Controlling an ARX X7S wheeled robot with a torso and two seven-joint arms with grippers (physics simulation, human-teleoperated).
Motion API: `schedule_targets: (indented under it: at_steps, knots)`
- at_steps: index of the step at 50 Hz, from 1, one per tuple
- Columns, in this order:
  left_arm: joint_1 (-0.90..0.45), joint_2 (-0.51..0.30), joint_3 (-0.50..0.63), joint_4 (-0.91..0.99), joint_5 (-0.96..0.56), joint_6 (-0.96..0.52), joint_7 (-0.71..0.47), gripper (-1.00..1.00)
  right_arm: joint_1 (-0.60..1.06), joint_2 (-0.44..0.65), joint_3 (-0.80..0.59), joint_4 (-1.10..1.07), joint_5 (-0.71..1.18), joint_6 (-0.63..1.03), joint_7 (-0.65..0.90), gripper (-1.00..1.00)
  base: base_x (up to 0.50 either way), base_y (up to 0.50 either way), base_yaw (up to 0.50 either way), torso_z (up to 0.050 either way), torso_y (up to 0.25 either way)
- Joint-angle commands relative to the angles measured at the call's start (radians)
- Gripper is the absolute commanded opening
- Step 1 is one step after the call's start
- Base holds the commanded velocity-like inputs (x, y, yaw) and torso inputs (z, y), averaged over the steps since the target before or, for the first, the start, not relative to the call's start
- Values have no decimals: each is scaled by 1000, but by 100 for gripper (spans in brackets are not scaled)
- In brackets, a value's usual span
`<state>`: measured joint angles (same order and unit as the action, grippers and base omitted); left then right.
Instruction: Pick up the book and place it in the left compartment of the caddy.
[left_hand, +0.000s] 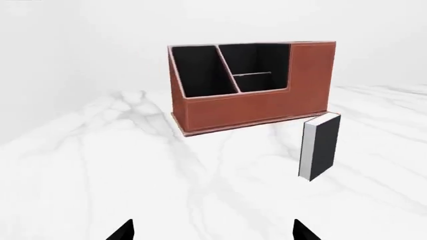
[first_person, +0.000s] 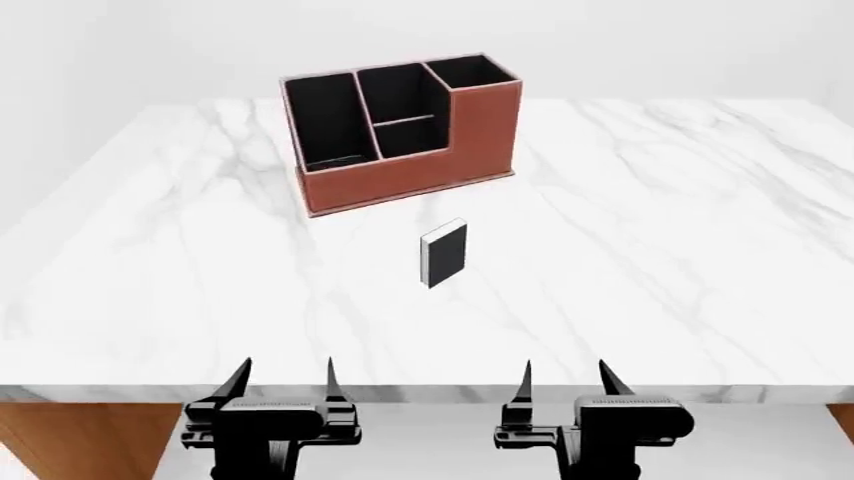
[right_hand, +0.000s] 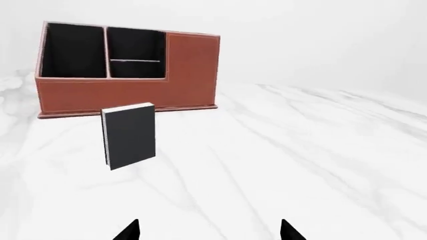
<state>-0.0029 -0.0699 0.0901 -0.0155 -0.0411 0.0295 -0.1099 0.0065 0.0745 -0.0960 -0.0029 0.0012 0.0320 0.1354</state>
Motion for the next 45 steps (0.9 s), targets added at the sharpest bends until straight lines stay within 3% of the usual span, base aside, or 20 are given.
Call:
schedule_targets:
  at_steps: [1, 20, 23, 24, 26, 28, 29, 33, 35, 38, 45]
  knots:
    - [-3, -14, 18, -6, -9, 8, -21, 100, 3, 15, -21, 3, 1, 4, 23, 100, 0, 500, 0, 0, 0]
    - [-6, -33, 42, -13, -21, 18, -53, 100, 5, 27, -34, -4, 19, 3, 67, 100, 0, 500, 0, 0, 0]
    - [-7, -37, 35, 43, -34, -71, -68, 100, 7, 32, -21, -127, 63, 152, 59, 100, 0, 0, 0, 0, 0]
    - [-4, -40, 29, 138, -32, -173, -92, 100, 18, 37, -5, -202, 91, 259, 61, 100, 0, 0, 0, 0, 0]
    - [-12, -64, 51, 267, 5, -240, -97, 100, 46, 69, -24, -325, 91, 385, 46, 100, 0, 0, 0, 0, 0]
    - [-149, -45, -24, 530, -90, -540, -118, 100, 164, 86, -30, -537, 92, 675, 55, 100, 0, 0, 0, 0, 0]
    - [-217, -65, -8, 612, -63, -690, -138, 100, 238, 96, -40, -629, 96, 820, 55, 100, 0, 0, 0, 0, 0]
    - [-454, -58, -54, 776, -96, -1034, -158, 100, 514, 97, -56, -836, 112, 1222, 51, 100, 0, 0, 0, 0, 0]
    - [-493, -57, -64, 794, -111, -1089, -154, 100, 546, 78, -5, -882, 172, 1253, -13, 100, 94, 0, 0, 0, 0]
    - [-498, -50, -79, 781, -118, -1065, -155, 100, 604, 96, -32, -905, 152, 1325, 16, 100, 500, 0, 0, 0, 0]
    - [-441, -58, -56, 724, -99, -969, -165, 100, 572, 113, -58, -875, 138, 1272, 35, 100, 500, 0, 0, 0, 0]
